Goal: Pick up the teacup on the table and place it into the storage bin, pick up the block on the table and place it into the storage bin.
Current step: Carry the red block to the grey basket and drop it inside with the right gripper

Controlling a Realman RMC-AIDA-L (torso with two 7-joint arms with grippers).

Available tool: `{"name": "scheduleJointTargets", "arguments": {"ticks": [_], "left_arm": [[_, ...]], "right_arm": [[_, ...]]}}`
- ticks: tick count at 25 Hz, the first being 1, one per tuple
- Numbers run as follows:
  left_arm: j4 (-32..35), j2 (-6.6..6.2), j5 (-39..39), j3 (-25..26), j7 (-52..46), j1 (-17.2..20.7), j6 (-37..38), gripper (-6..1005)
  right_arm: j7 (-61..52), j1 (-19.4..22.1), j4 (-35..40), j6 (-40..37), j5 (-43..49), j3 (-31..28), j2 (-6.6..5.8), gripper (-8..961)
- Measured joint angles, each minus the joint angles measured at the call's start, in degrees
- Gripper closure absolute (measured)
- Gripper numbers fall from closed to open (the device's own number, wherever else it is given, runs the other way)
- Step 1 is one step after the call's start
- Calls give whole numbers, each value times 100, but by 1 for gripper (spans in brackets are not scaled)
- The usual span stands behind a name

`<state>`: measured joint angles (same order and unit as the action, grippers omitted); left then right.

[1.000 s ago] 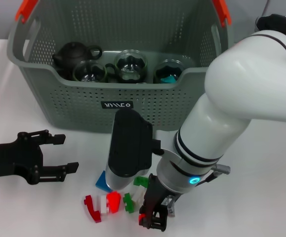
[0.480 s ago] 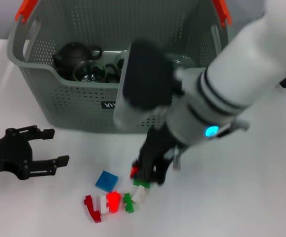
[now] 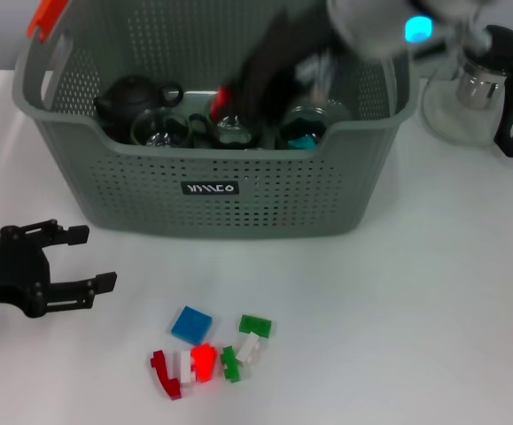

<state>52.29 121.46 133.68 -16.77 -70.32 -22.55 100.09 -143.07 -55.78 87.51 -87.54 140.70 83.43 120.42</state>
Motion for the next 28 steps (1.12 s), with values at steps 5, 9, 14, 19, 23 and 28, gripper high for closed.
{"name": "scheduleJointTargets", "arguments": {"ticks": [5, 9, 14, 19, 23, 28], "left_arm": [[-17, -10, 0, 5, 1, -24, 3, 171], [-22, -18, 0, 6, 1, -36, 3, 171], [-12, -27, 0, 6, -17, -52, 2, 172], [-8, -35, 0, -2, -28, -73, 5, 172], [-8, -39, 0, 9, -16, -84, 9, 173], [-12, -46, -3, 8, -3, -83, 8, 173]], "right_arm": [[-199, -198, -833, 1113, 629, -897, -22, 781], [-78, -277, -1417, 1454, 663, -1263, -60, 781], [107, -305, -2052, 1810, 666, -1567, -112, 782], [171, -249, -2088, 1969, 667, -1580, -121, 715], [308, -157, -1764, 1951, 537, -1553, -59, 626], [328, 67, -1277, 1943, 359, -1374, -21, 512]]}}
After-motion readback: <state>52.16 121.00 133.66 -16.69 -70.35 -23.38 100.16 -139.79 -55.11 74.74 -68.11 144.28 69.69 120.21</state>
